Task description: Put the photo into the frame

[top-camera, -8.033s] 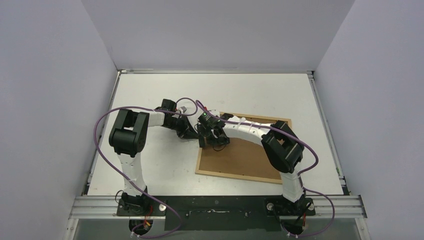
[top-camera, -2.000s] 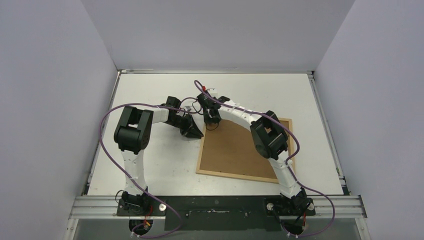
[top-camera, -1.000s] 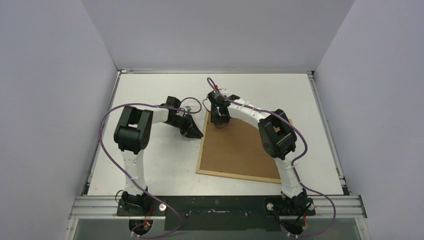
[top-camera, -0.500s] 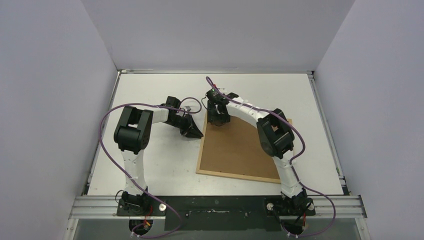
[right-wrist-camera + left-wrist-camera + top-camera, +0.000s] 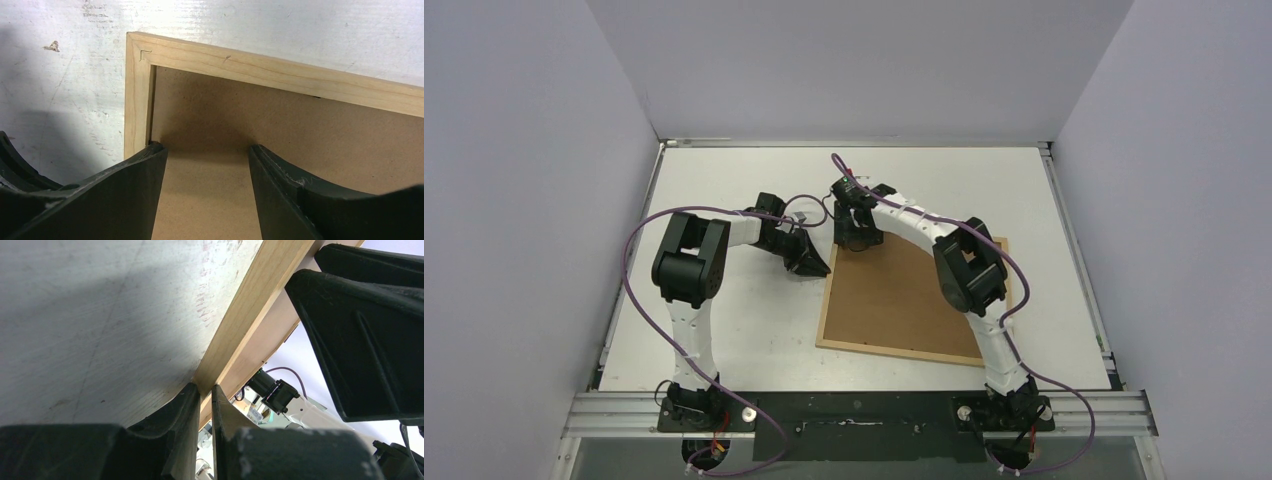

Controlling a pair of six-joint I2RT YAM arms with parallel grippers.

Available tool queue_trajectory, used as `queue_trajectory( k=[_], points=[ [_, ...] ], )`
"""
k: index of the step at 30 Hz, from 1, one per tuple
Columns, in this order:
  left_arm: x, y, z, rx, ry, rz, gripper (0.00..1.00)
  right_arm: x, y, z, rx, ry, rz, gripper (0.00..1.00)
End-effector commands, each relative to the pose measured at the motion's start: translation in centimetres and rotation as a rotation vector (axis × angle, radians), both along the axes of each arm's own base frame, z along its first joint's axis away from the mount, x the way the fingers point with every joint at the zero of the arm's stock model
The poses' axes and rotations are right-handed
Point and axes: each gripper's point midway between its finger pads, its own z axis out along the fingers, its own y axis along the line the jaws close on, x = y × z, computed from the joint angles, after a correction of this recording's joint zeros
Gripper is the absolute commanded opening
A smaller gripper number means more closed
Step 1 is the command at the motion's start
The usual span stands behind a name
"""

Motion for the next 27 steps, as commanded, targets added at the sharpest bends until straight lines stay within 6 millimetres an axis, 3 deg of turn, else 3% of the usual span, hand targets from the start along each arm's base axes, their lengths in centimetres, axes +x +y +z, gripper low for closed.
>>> queue_trajectory(
  k=[1,15,23,27],
  points=[
    [-1.3,3.5,-6.4,0.256,0.044,0.015,0.11,-1.3,0.8,-4.0,-0.011,0.076,-0.012,0.62],
    [-1.4,3.5,-6.4,0.255,0.045,0.015,0.10,-2.3,0.1,-5.6,-0.118,0.096,-0.003,0.65],
    [-1.3,3.6,-6.3,0.255,0.044,0.018,0.10,-4.3,-1.8,-8.1,-0.284,0.148,0.053,0.58],
    [-1.3,3.6,-6.4,0.255,0.045,0.017,0.11,-4.4,-1.7,-7.9,-0.289,0.142,0.065,0.54]
  ],
)
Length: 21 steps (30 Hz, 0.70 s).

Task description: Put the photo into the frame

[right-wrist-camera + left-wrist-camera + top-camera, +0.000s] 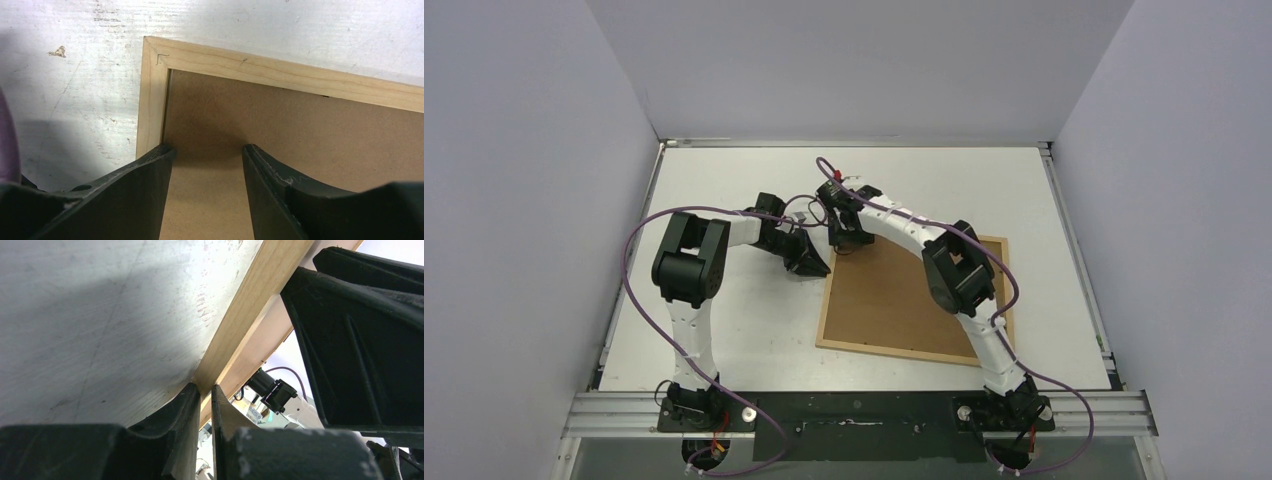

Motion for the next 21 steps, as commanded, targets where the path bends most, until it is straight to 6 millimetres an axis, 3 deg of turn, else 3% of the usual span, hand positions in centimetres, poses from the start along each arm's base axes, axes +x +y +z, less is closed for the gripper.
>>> queue_trajectory(
  k=[1,4,7,11,13,17,21],
  points=[
    [-1.3,3.6,-6.4,0.258,0.042,0.017,0.10,-4.2,-2.4,-7.3,-0.176,0.172,0.055,0.52],
    [-1.3,3.6,-6.4,0.258,0.042,0.016,0.11,-3.0,-1.4,-4.9,-0.122,0.110,0.050,0.52],
    [-1.2,3.5,-6.2,0.253,0.039,0.016,0.11,-1.9,-0.4,-0.8,-0.032,0.024,0.022,0.56],
    [-0.9,3.3,-5.9,0.240,0.032,0.022,0.11,-2.0,-1.0,4.2,0.056,-0.052,-0.029,0.60],
    [-0.8,3.2,-5.9,0.232,0.030,0.023,0.11,-3.1,-1.4,5.0,0.077,-0.045,-0.030,0.60],
    [-0.8,3.1,-5.6,0.225,0.027,0.024,0.10,-6.2,-1.1,4.8,0.118,0.018,0.010,0.60],
    [-0.7,3.1,-5.6,0.220,0.022,0.024,0.10,-9.5,1.4,4.4,0.186,0.040,0.147,0.61]
  ],
)
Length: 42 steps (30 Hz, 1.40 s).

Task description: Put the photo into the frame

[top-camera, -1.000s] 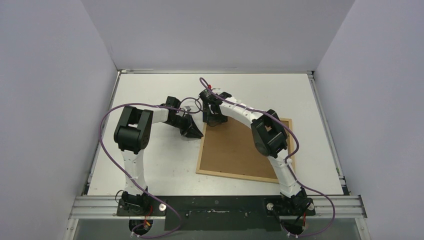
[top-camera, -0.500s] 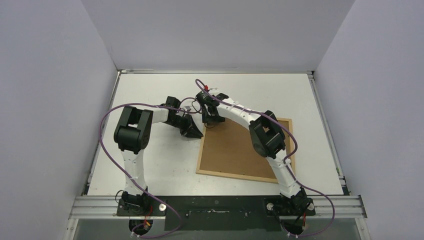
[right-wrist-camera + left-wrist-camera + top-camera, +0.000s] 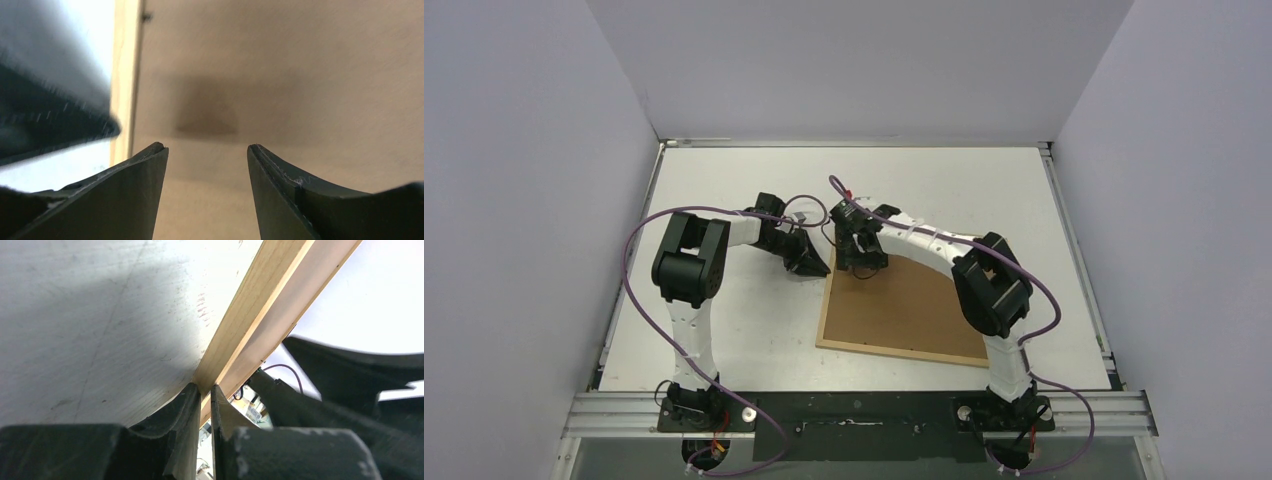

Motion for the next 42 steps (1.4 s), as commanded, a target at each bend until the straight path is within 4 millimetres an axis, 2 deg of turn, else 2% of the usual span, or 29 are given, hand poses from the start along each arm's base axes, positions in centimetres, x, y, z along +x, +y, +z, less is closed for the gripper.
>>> queue_trajectory(
  k=[1,5,8,12,18,36,42],
  points=[
    [-0.7,3.0,-5.6,0.222,0.022,0.023,0.10,-3.5,4.5,2.4,0.151,-0.015,0.157,0.61],
    [-0.7,2.9,-5.6,0.220,0.020,0.021,0.11,-5.6,5.9,1.2,0.178,0.018,0.233,0.61],
    [-0.8,3.0,-5.5,0.222,0.020,0.021,0.10,-6.2,5.8,0.0,0.167,0.035,0.227,0.61],
    [-0.9,3.0,-5.6,0.224,0.023,0.021,0.10,-5.8,5.0,-1.0,0.105,0.029,0.202,0.59],
    [-0.9,3.1,-5.6,0.224,0.024,0.022,0.11,-5.5,4.0,-1.0,0.064,0.005,0.177,0.50],
    [-1.1,3.0,-5.9,0.226,0.027,0.019,0.11,-5.5,3.6,-3.0,0.007,0.036,0.156,0.49],
    [-1.1,3.0,-5.8,0.223,0.029,0.020,0.11,-5.9,3.2,-3.9,-0.012,0.055,0.161,0.37]
  ],
)
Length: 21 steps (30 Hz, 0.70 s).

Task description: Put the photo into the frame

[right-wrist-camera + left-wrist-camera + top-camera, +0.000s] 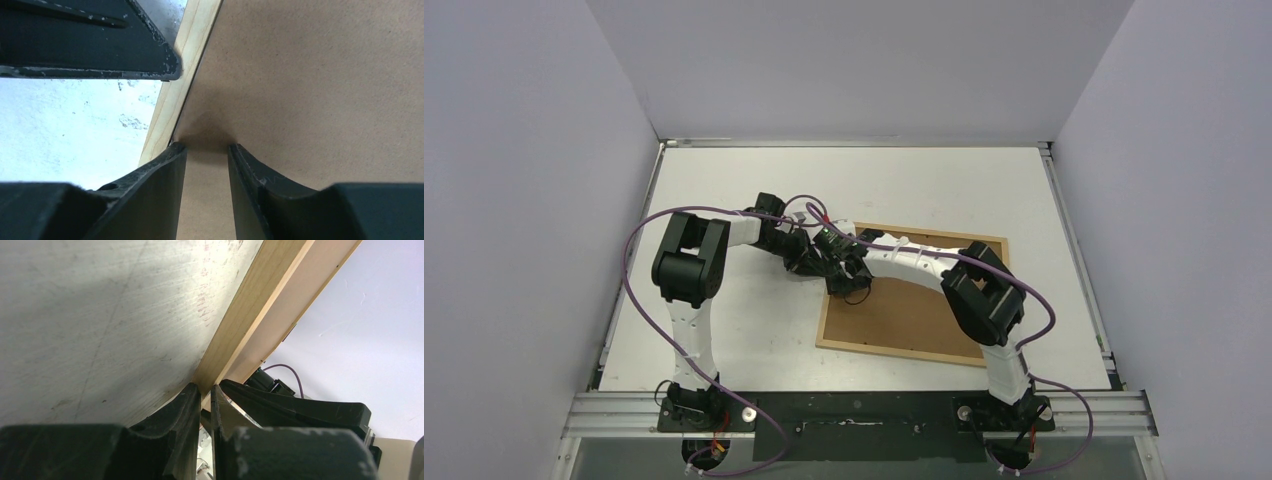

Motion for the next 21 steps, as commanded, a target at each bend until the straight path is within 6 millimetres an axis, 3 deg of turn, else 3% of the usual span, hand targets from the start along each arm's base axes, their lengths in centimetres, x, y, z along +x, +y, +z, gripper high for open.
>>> queue_trajectory(
  k=[1,6,13,21],
  points=[
    [-1.1,3.0,-5.8,0.225,0.028,0.020,0.11,0.1,-1.2,-2.1,-0.077,0.006,-0.018,0.35],
    [-1.2,3.1,-5.9,0.226,0.031,0.020,0.11,0.0,-1.4,-2.4,-0.086,0.010,-0.012,0.34],
    [-1.2,3.0,-5.9,0.226,0.031,0.019,0.10,-0.1,-1.0,-2.5,-0.015,0.028,-0.020,0.45],
    [-1.3,3.1,-6.0,0.225,0.034,0.018,0.10,0.0,-1.6,-3.2,0.012,0.046,-0.017,0.49]
  ],
)
